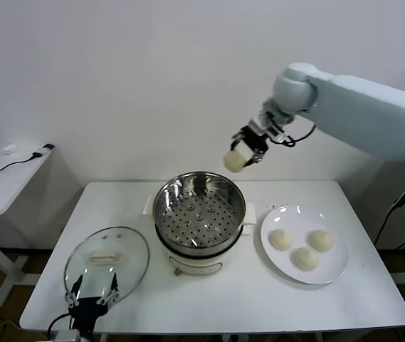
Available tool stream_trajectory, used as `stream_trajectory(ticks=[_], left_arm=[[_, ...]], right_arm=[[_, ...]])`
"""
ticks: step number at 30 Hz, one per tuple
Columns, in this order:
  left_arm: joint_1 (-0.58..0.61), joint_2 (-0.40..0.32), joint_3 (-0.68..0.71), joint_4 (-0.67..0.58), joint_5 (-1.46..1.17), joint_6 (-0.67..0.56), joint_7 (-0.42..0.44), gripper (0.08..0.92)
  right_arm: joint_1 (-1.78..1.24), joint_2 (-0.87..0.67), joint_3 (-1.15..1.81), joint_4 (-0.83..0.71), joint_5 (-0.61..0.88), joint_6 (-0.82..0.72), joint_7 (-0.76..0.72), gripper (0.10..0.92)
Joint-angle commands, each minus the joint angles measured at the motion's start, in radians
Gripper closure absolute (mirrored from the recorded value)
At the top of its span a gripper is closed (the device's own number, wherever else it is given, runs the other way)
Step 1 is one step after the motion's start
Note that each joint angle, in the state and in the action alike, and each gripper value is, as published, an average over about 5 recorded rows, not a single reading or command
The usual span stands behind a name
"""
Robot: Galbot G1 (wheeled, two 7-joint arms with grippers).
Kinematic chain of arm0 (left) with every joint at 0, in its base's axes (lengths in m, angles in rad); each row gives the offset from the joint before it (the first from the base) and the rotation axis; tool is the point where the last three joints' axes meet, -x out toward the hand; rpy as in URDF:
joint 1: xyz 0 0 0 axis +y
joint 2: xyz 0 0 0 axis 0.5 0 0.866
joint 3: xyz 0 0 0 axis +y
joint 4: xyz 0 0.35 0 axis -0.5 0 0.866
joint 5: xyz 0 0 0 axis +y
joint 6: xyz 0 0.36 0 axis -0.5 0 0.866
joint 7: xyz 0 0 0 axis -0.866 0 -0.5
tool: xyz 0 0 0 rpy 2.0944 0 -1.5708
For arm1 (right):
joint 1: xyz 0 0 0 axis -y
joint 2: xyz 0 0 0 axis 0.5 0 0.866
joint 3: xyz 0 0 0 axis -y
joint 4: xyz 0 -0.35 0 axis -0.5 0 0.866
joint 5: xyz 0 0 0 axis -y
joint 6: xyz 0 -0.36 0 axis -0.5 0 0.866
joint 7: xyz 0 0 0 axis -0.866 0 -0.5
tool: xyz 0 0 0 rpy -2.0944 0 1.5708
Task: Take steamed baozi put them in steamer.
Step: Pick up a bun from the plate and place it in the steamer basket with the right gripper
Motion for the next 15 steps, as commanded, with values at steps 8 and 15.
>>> stream_trajectory(ticks=[8, 15], left_arm=[[-0.001, -0.001, 0.001, 0.004, 0.008, -0.002, 0.000, 0.177], [-0.011, 0.003, -0.010, 0.017, 0.005, -0.008, -0.002, 0.177]], right_arm=[[-0.182, 0.255, -0.070, -0.229, -0.320, 0.318, 0.082, 0.414], [-0.307, 0.312, -0.040, -0.442, -0.401, 0.365, 0.124, 0.414]])
